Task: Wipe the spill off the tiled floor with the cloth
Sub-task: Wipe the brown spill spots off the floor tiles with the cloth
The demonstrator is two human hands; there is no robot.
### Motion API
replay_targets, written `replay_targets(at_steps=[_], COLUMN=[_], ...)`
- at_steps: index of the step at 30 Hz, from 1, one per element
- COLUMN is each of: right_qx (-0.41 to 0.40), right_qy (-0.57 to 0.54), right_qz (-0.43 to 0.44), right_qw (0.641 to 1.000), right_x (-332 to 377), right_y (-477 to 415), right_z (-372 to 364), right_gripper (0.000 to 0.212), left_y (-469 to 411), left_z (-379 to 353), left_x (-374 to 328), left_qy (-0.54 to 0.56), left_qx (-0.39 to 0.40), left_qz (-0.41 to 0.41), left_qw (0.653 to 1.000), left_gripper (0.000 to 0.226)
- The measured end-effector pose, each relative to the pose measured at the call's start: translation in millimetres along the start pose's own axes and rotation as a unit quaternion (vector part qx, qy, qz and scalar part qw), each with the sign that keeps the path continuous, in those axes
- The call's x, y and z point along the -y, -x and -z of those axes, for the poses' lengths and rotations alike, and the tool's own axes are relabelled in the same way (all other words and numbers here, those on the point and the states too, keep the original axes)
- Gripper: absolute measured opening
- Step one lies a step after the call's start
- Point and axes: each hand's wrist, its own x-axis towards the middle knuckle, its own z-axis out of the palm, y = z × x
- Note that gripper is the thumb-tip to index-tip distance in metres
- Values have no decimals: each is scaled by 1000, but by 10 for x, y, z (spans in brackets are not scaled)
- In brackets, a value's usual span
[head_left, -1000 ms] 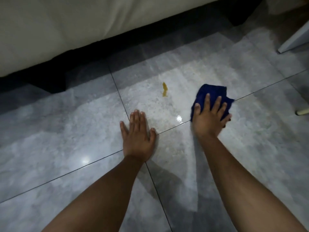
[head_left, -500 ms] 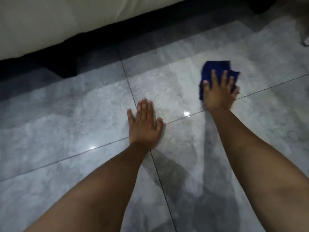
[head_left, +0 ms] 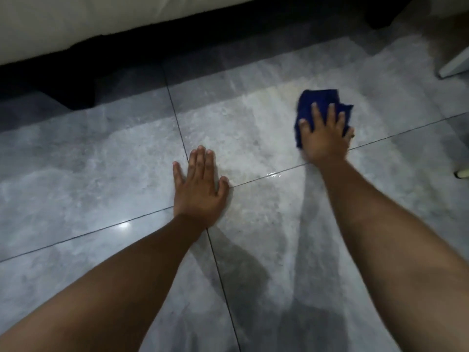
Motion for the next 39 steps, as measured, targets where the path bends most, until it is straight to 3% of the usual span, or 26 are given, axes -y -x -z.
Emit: replay_targets(at_steps=[3, 6, 8, 10, 13, 17, 21, 25, 29, 32, 36, 39], right_qx=[-12, -60, -59, -33, 0, -64, -107, -88, -68, -78, -92, -106], right_qy=[-32, -46, -28, -4, 26, 1, -69, -22, -3, -21, -32, -40], right_qz=[-120, -211, -193, -119, -51, -216, -264, -131, -34, -91, -239, -224], right_qw=[992, 975, 979, 992, 998, 974, 956, 987, 997, 993, 966, 968], right_x=[-658, -923, -692, -471, -689, -1586, -1368, -641, -439, -715, -965, -503], right_y=[-94, 422, 901, 1132, 873, 678, 1272, 2162, 1888, 1826, 3002, 3694], right_z=[149, -75, -335, -473, -251, 118, -123, -462, -363, -352, -656, -924], right_gripper=[60, 58, 57, 58, 59, 60, 60, 59, 61, 58, 58, 56], left_y=[19, 124, 215, 275, 335, 234, -51, 45, -13, 19, 231, 41], left_z=[-136, -274, -298, -262, -183, -191, -152, -141, -118, -127, -226, -141], left_x=[-5, -63, 3, 81, 38, -166, -114, -195, -223, -142, -106, -57], left_qy=[1, 10, 8, 3, 2, 23, 3, 16, 28, 19, 1, 0], left_qx=[2, 19, 27, 27, 32, 39, 26, 30, 9, 2, 33, 14], left_qz=[12, 22, 28, 36, 33, 12, 30, 19, 2, 14, 18, 19], left_qw=[1000, 1000, 999, 999, 999, 999, 999, 999, 1000, 1000, 999, 1000], left_gripper=[69, 69, 70, 69, 70, 73, 66, 66, 70, 69, 69, 68])
